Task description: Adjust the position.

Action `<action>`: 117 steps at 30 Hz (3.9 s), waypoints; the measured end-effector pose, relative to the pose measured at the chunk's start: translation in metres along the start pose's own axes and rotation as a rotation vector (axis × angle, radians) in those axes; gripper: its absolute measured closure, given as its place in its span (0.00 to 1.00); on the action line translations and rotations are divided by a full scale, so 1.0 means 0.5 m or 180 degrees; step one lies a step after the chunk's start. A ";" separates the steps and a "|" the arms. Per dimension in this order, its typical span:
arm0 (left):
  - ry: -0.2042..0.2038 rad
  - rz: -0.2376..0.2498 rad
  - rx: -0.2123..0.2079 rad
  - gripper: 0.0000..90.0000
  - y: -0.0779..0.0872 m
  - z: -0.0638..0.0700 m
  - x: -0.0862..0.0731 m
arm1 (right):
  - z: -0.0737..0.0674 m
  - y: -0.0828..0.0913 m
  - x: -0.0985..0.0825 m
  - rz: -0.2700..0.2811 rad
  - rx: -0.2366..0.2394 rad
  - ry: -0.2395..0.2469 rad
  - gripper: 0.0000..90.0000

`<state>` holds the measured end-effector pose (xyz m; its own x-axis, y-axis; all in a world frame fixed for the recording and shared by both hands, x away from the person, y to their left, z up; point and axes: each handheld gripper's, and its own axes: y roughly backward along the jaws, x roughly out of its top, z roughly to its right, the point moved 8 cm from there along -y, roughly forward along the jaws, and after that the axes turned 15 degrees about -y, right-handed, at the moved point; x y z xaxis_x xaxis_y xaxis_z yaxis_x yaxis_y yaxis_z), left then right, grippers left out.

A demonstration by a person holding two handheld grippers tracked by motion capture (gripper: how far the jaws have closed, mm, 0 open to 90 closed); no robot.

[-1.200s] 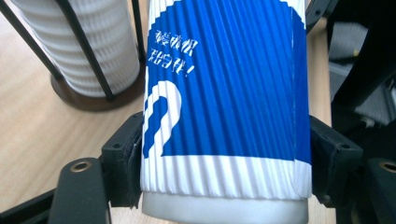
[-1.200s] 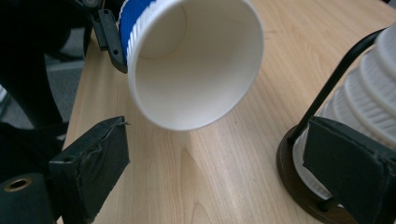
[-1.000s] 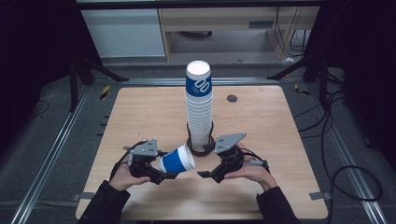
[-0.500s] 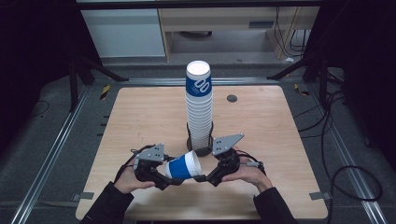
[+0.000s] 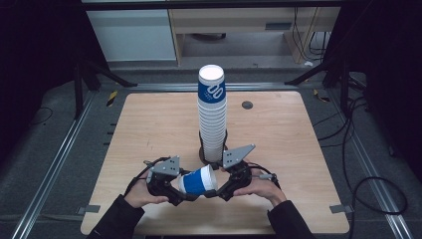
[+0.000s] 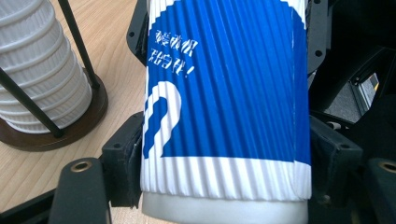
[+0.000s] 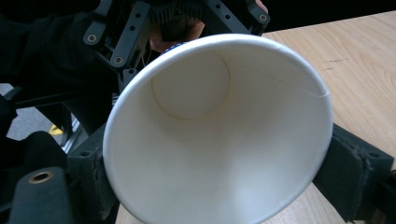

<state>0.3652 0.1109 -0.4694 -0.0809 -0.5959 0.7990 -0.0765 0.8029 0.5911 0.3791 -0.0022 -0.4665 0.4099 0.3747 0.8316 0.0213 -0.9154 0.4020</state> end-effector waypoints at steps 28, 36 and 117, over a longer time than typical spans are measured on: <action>-0.0115 -0.1022 -0.0037 0.19 -0.063 0.008 -0.069 | 0.025 -0.027 -0.051 -0.0926 -0.0600 0.0246 0.16; -0.0127 -0.1032 -0.0031 0.29 -0.069 0.012 -0.067 | 0.017 -0.040 -0.051 -0.0941 -0.0548 0.0262 0.16; 0.0327 -0.0104 0.0655 0.19 0.005 -0.052 -0.033 | 0.027 0.073 0.055 0.0533 -0.0468 -0.0234 0.22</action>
<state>0.3920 0.1229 -0.4782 0.0257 -0.6086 0.7931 -0.2793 0.7574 0.5903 0.4036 -0.0275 -0.4342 0.4621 0.2027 0.8634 -0.1834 -0.9306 0.3166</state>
